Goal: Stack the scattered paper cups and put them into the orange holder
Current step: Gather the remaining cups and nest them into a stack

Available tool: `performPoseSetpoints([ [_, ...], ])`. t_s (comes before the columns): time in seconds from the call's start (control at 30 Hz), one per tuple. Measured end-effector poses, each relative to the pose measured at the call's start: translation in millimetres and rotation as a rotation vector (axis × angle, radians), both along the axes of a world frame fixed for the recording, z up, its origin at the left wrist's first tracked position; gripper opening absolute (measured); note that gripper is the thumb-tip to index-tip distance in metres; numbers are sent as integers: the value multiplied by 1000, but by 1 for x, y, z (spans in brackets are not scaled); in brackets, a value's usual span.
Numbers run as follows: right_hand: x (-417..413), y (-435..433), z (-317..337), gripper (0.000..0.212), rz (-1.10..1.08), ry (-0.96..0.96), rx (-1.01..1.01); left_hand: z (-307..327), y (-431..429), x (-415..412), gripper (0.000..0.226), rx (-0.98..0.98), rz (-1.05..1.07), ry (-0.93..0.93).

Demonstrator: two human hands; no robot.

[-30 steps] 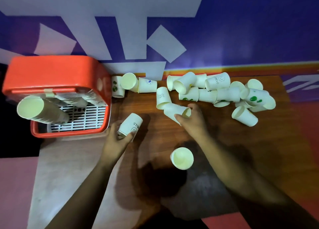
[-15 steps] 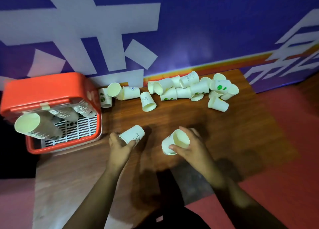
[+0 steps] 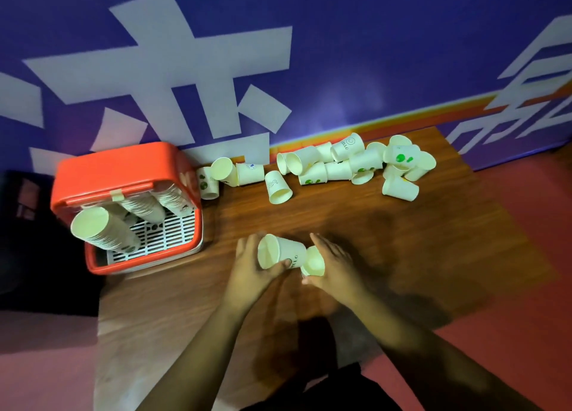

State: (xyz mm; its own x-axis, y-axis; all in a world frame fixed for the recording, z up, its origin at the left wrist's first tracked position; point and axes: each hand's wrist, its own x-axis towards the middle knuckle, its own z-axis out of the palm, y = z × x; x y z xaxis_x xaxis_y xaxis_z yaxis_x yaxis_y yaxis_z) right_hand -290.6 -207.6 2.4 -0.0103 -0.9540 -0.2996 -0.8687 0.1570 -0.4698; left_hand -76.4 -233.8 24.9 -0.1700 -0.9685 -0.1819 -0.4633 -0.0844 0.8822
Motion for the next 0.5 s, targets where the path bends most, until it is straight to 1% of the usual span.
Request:
performPoseSetpoints([
  [0.1, -25, 5, 7, 94, -32, -48, -12, 1, 3, -25, 67, -68, -82, -58],
  [0.17, -49, 5, 8, 85, -79, -36, 19, -1, 1, -44, 67, -109, -112, -93],
  [0.23, -74, 2, 8, 79, -142, -33, 36, -7, -1, -63, 64, -159, -160, -182],
  [0.33, -107, -6, 8, 72, -183, -60, 56, -22, -4, -83, 65, -152, -218, -372],
  [0.4, -124, -12, 8, 70, -187, -89, 83, -32, -2, -92, 69, -144, -245, -466],
  [0.5, -143, -26, 3, 67, -179, -103, 107, -47, 0, -102, 78, -29, -279, -453],
])
